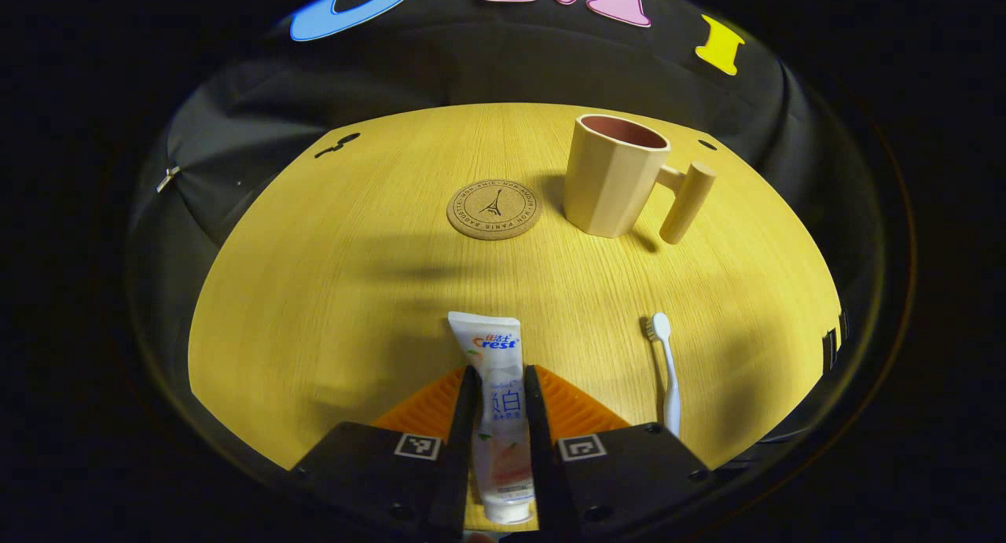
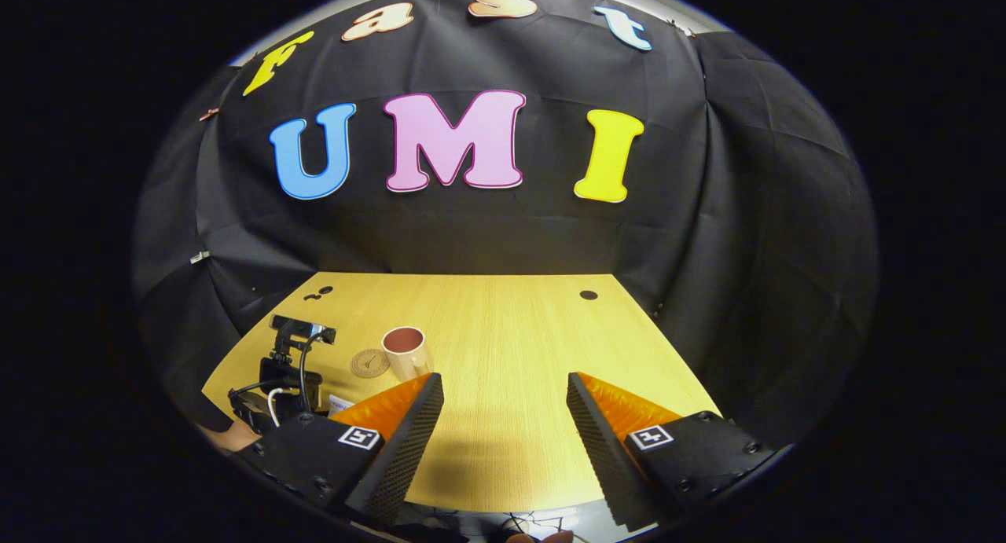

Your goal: Put the toothbrush and toothpaste on the desktop into the cup, then pick up the cup and place it on the coaster on the desktop.

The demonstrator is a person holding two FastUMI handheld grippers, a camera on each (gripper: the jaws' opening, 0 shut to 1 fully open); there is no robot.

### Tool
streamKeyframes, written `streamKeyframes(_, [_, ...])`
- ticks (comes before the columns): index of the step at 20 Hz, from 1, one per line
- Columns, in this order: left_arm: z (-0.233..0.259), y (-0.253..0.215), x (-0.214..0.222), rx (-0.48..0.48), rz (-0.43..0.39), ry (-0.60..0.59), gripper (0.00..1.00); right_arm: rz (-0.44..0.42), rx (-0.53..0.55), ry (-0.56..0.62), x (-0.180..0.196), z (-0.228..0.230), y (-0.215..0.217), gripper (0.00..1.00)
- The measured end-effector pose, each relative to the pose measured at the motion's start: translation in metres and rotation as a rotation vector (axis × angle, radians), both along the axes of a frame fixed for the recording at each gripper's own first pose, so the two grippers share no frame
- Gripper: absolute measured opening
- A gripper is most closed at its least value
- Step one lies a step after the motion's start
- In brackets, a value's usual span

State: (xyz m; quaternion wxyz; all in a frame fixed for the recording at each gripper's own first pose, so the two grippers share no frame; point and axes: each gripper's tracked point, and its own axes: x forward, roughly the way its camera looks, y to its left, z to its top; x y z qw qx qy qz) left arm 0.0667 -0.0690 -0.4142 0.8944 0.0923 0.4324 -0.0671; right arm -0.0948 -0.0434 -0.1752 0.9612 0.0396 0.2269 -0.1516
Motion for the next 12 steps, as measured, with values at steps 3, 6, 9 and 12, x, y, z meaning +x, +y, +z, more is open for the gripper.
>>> streamKeyframes(3, [0.002, 0.004, 0.001, -0.001, -0.008, 0.022, 0.33, 0.0, -0.003, 0.008, 0.001, -0.001, 0.003, 0.98])
streamKeyframes(6, [0.002, 0.003, 0.002, -0.014, -0.046, 0.04, 0.28, 0.003, 0.002, 0.014, 0.002, -0.004, 0.009, 0.98])
streamKeyframes(9, [0.005, 0.001, 0.0, -0.076, -0.105, 0.06, 0.24, 0.009, 0.022, 0.036, 0.002, -0.011, 0.019, 0.98])
streamKeyframes(12, [0.014, 0.004, -0.005, -0.147, -0.109, 0.077, 0.2, 0.019, 0.055, 0.058, 0.004, -0.02, 0.032, 0.98])
